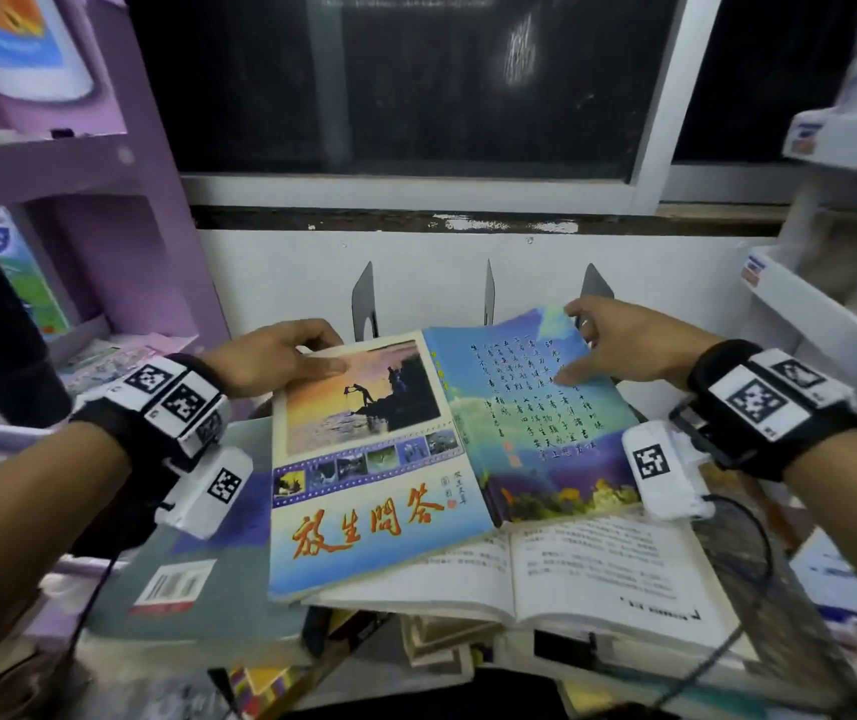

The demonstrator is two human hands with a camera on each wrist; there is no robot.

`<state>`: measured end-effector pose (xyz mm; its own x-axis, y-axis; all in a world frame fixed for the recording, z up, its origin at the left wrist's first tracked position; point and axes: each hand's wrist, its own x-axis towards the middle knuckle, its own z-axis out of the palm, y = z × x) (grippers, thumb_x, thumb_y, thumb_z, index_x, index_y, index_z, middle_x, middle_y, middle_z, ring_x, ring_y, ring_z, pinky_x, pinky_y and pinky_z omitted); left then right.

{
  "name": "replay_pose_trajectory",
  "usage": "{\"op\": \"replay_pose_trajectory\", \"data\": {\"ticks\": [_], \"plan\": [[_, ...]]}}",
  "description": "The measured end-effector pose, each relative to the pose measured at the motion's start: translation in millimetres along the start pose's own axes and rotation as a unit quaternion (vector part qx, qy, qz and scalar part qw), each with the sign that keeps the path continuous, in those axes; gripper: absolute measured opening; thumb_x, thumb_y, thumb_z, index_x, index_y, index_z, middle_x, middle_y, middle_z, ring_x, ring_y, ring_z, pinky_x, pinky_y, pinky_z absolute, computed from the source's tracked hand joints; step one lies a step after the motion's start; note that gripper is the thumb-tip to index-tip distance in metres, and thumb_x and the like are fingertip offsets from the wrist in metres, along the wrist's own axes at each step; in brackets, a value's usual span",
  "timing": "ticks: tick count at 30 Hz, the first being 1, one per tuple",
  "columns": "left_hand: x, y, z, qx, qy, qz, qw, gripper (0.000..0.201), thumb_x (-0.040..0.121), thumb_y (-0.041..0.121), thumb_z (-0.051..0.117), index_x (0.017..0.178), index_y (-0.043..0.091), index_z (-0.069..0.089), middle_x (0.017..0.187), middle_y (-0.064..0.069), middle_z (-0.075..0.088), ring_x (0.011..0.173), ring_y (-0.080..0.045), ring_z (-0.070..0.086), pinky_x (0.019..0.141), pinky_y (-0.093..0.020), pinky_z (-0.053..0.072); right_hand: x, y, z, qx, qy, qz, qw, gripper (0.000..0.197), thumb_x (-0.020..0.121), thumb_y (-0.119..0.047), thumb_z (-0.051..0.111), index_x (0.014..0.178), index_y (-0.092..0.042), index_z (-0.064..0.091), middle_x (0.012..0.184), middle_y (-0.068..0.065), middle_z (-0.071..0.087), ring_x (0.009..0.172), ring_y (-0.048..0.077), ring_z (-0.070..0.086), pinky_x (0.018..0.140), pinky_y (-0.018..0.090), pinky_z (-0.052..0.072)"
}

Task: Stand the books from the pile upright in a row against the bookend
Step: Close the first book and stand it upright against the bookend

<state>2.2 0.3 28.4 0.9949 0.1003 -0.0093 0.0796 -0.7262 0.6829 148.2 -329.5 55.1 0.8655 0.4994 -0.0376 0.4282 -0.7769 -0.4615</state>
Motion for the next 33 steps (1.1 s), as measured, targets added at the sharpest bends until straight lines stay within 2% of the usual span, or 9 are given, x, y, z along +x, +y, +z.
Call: {"op": "replay_pose_trajectory", "data": {"ticks": [2, 4, 9, 12, 16, 20, 23, 27, 33], "plan": [[-4, 9, -8, -0.008, 0.023, 0.016, 1.0, 0.042, 0.067, 0.054, 0.067, 0.096, 0.025, 0.062, 0.097, -0.005, 0.068, 0.087, -0.024, 0.066, 0.08, -0.041, 0.053, -8, -7, -6, 0.013, 0.026, -0.007, 1.0, 0.092, 0.07, -0.028, 0.086, 0.145, -0.019, 0.033, 0.121, 0.002, 0.052, 0.105, 0.021, 0.054, 0.081, 0.034, 0.05], [-9, 19, -14, -0.022, 0.055, 0.039, 0.998, 0.025, 0.075, 0.039, 0.073, 0.093, 0.024, 0.063, 0.091, -0.006, 0.066, 0.083, -0.025, 0.064, 0.074, -0.038, 0.051, -18, -14, -13, 0.031, 0.051, -0.011, 0.998, 0.09, 0.069, -0.023, 0.086, 0.142, -0.019, 0.035, 0.125, 0.004, 0.054, 0.106, 0.023, 0.056, 0.082, 0.037, 0.053], [-26, 42, -30, -0.073, 0.136, 0.098, 0.983, 0.011, 0.083, 0.012, 0.07, 0.093, 0.012, 0.065, 0.087, -0.01, 0.061, 0.075, -0.022, 0.057, 0.066, -0.027, 0.045, -40, -27, -26, 0.054, 0.127, -0.031, 0.99, 0.083, 0.071, -0.021, 0.085, 0.139, -0.023, 0.038, 0.108, -0.001, 0.054, 0.098, 0.023, 0.057, 0.081, 0.031, 0.045], [-36, 54, -37, -0.122, 0.178, 0.136, 0.967, 0.015, 0.078, 0.008, 0.073, 0.088, 0.015, 0.066, 0.082, -0.005, 0.063, 0.077, -0.021, 0.058, 0.074, -0.032, 0.046, -50, -34, -29, 0.094, 0.165, -0.049, 0.981, 0.073, 0.072, -0.019, 0.084, 0.133, -0.023, 0.043, 0.095, -0.006, 0.055, 0.097, 0.024, 0.06, 0.082, 0.035, 0.049], [-42, 66, -41, -0.172, 0.23, 0.176, 0.942, 0.018, 0.074, 0.007, 0.075, 0.083, 0.019, 0.067, 0.076, 0.006, 0.066, 0.067, -0.006, 0.062, 0.065, -0.019, 0.053, -55, -40, -31, 0.157, 0.205, -0.075, 0.963, 0.057, 0.074, -0.021, 0.082, 0.121, -0.018, 0.05, 0.111, -0.002, 0.061, 0.105, 0.021, 0.06, 0.091, 0.042, 0.051], [-41, 74, -38, -0.193, 0.275, 0.207, 0.919, 0.018, 0.073, 0.005, 0.077, 0.081, 0.018, 0.067, 0.076, 0.006, 0.066, 0.066, -0.004, 0.063, 0.062, -0.019, 0.053, -57, -49, -31, 0.24, 0.205, -0.077, 0.946, 0.05, 0.074, -0.028, 0.081, 0.113, -0.017, 0.052, 0.111, 0.0, 0.066, 0.101, 0.021, 0.065, 0.091, 0.047, 0.052], [-40, 81, -34, -0.203, 0.283, 0.237, 0.907, 0.019, 0.07, 0.004, 0.077, 0.081, 0.016, 0.067, 0.072, 0.012, 0.069, 0.067, -0.003, 0.064, 0.063, -0.018, 0.054, -54, -52, -30, 0.273, 0.196, -0.098, 0.937, 0.063, 0.059, -0.045, 0.079, 0.112, -0.022, 0.052, 0.109, -0.003, 0.068, 0.098, 0.019, 0.068, 0.089, 0.048, 0.054], [-36, 95, -27, -0.212, 0.282, 0.266, 0.897, 0.021, 0.069, 0.002, 0.077, 0.081, 0.014, 0.067, 0.075, 0.009, 0.068, 0.068, -0.002, 0.063, 0.064, -0.017, 0.052, -58, -65, -28, 0.292, 0.198, -0.119, 0.928, 0.041, 0.08, -0.025, 0.077, 0.11, -0.019, 0.049, 0.11, -0.002, 0.067, 0.1, 0.018, 0.067, 0.091, 0.047, 0.053], [-28, 116, -17, -0.211, 0.272, 0.292, 0.893, 0.022, 0.07, 0.003, 0.079, 0.081, 0.017, 0.067, 0.081, 0.006, 0.067, 0.073, -0.001, 0.062, 0.066, -0.017, 0.049, -61, -79, -25, 0.289, 0.189, -0.149, 0.927, 0.037, 0.083, -0.026, 0.074, 0.108, -0.019, 0.049, 0.107, -0.003, 0.067, 0.101, 0.018, 0.066, 0.091, 0.048, 0.052]]}}
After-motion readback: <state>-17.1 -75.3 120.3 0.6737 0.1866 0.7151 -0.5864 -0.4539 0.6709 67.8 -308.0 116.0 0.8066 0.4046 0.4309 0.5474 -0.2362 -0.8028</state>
